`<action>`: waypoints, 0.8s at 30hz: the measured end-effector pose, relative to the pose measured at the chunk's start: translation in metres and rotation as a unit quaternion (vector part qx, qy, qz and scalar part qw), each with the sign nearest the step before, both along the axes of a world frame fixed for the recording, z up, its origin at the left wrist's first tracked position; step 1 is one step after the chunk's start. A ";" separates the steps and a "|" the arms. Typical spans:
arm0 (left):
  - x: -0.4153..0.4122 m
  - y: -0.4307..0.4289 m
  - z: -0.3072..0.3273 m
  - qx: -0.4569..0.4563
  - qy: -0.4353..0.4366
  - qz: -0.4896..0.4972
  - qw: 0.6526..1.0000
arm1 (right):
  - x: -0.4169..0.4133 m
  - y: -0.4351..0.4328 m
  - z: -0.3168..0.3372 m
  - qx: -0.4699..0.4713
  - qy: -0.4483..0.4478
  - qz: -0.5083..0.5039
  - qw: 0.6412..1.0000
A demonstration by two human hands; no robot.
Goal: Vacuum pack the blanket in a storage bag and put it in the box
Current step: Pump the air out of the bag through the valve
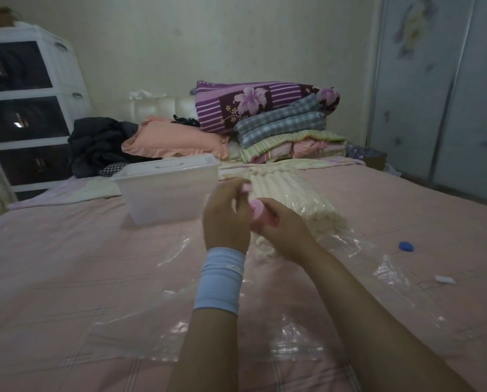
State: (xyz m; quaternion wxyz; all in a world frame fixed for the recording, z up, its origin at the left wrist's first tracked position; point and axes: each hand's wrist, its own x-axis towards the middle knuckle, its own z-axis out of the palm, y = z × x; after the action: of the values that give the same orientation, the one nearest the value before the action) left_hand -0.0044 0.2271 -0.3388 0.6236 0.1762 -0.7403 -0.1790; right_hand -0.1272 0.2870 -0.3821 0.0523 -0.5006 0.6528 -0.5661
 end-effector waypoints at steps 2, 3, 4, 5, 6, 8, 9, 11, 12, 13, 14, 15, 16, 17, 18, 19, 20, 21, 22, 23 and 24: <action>-0.003 -0.004 -0.013 0.053 -0.094 -0.037 0.993 | 0.002 0.000 0.000 -0.002 0.005 0.010 1.000; -0.001 -0.005 -0.010 0.051 -0.107 -0.031 0.992 | 0.003 0.000 0.000 -0.002 0.007 0.011 1.000; 0.002 -0.005 -0.002 0.027 -0.097 -0.018 0.995 | 0.002 0.000 0.000 -0.001 0.006 0.008 1.000; 0.007 -0.003 0.009 -0.004 -0.061 0.000 0.998 | 0.001 0.000 0.000 0.004 0.007 0.003 1.000; 0.014 0.000 0.024 -0.036 -0.009 0.019 0.999 | -0.001 0.001 0.000 0.007 0.006 -0.002 1.000; 0.026 0.004 0.051 -0.087 0.103 0.060 0.989 | -0.004 0.003 0.001 0.009 0.001 -0.002 1.000; 0.032 0.005 0.062 -0.106 0.145 0.076 0.981 | -0.004 0.004 0.002 0.009 -0.001 0.000 1.000; 0.036 0.007 0.071 -0.130 0.181 0.088 0.971 | -0.005 0.004 0.000 0.009 0.001 -0.001 1.000; 0.033 0.008 0.068 -0.131 0.181 0.090 0.971 | -0.005 0.004 0.000 0.009 0.001 -0.003 1.000; 0.028 0.008 0.061 -0.125 0.172 0.088 0.973 | -0.005 0.004 0.000 0.009 0.002 -0.003 1.000; 0.022 0.009 0.050 -0.113 0.151 0.079 0.979 | -0.004 0.004 0.000 0.009 0.001 -0.002 1.000; 0.015 0.008 0.036 -0.091 0.112 0.060 0.988 | -0.004 0.003 0.000 0.007 -0.001 0.000 1.000; 0.008 0.006 0.022 -0.057 0.053 0.029 0.997 | -0.003 0.004 0.001 0.005 -0.004 0.001 1.000; 0.002 0.005 0.009 -0.015 -0.018 -0.004 1.000 | -0.002 0.005 0.001 0.003 -0.006 0.003 1.000; -0.002 0.003 -0.001 0.025 -0.086 -0.029 0.996 | -0.001 0.006 0.002 0.003 -0.005 0.006 1.000; -0.004 0.002 -0.005 0.049 -0.136 -0.035 0.989 | 0.001 0.007 0.001 0.003 -0.003 0.008 1.000; -0.003 0.000 -0.003 0.050 -0.155 -0.026 0.986 | 0.001 0.007 0.002 0.002 -0.002 0.007 1.000; -0.001 0.001 0.003 0.029 -0.147 -0.012 0.989 | 0.000 0.007 0.002 0.002 0.000 0.003 1.000; 0.003 0.003 0.013 -0.003 -0.111 0.003 0.994 | -0.002 0.006 0.002 0.003 0.002 -0.002 1.000; 0.009 0.006 0.025 -0.035 -0.058 0.019 0.998 | -0.004 0.006 0.001 0.006 0.002 -0.006 1.000; 0.015 0.008 0.037 -0.063 0.002 0.035 0.997 | -0.006 0.006 0.002 0.010 0.000 -0.007 1.000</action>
State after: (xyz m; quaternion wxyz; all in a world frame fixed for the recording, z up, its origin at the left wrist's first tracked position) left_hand 0.0104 0.2350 -0.3014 0.6408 0.1623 -0.7422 -0.1102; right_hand -0.1335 0.2930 -0.3797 0.0533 -0.4955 0.6620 -0.5599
